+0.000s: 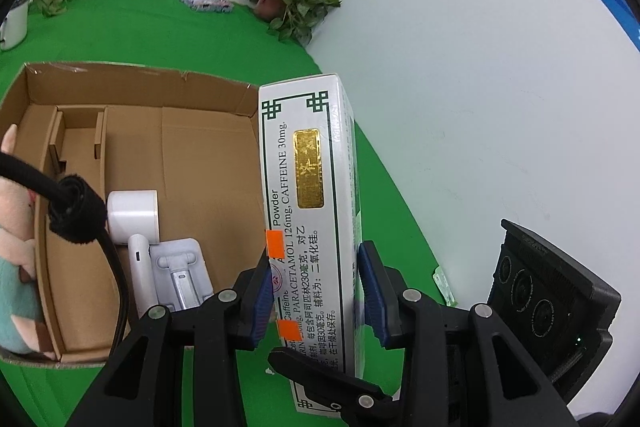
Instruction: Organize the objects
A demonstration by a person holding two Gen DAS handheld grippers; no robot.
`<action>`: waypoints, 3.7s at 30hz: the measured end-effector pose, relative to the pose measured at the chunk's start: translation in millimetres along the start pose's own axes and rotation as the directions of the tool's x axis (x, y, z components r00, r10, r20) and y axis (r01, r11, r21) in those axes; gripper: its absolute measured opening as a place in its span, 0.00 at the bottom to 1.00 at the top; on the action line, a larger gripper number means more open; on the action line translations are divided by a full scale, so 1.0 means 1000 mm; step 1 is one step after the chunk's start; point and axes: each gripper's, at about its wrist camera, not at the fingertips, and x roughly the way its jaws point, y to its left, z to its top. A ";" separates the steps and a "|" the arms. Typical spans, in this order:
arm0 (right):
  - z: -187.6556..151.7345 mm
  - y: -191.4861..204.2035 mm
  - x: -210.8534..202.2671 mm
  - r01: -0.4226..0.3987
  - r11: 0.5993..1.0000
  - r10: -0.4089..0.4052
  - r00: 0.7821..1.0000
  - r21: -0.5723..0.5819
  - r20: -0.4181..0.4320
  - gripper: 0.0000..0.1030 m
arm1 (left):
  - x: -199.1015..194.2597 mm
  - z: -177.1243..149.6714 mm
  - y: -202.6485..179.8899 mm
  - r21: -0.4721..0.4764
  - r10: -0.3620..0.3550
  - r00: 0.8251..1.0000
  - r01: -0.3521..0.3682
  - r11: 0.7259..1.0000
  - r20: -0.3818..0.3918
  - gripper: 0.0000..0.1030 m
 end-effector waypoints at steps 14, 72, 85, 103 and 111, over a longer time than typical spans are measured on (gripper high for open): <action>0.022 -0.047 0.076 -0.040 0.998 0.049 0.984 0.056 -0.172 0.62 | 0.085 0.034 0.085 -0.142 0.006 0.994 -0.022 0.990 -0.108 0.36; -0.003 -0.052 0.119 0.212 0.977 -0.209 0.936 -0.018 -0.284 0.77 | 0.017 -0.010 0.118 -0.073 0.546 0.832 -0.541 0.838 0.096 0.47; -0.076 0.001 0.061 0.441 0.895 -0.403 0.862 -0.061 0.308 0.81 | 0.022 -0.081 0.119 -0.038 0.625 0.650 -0.679 0.733 0.434 0.91; -0.073 0.003 0.063 0.447 0.893 -0.405 0.847 -0.049 0.344 0.87 | 0.050 -0.095 0.114 -0.023 0.681 0.587 -0.750 0.661 0.438 1.00; -0.072 0.003 0.064 0.449 0.892 -0.407 0.846 -0.048 0.343 0.87 | 0.051 -0.094 0.115 -0.021 0.681 0.586 -0.751 0.660 0.438 1.00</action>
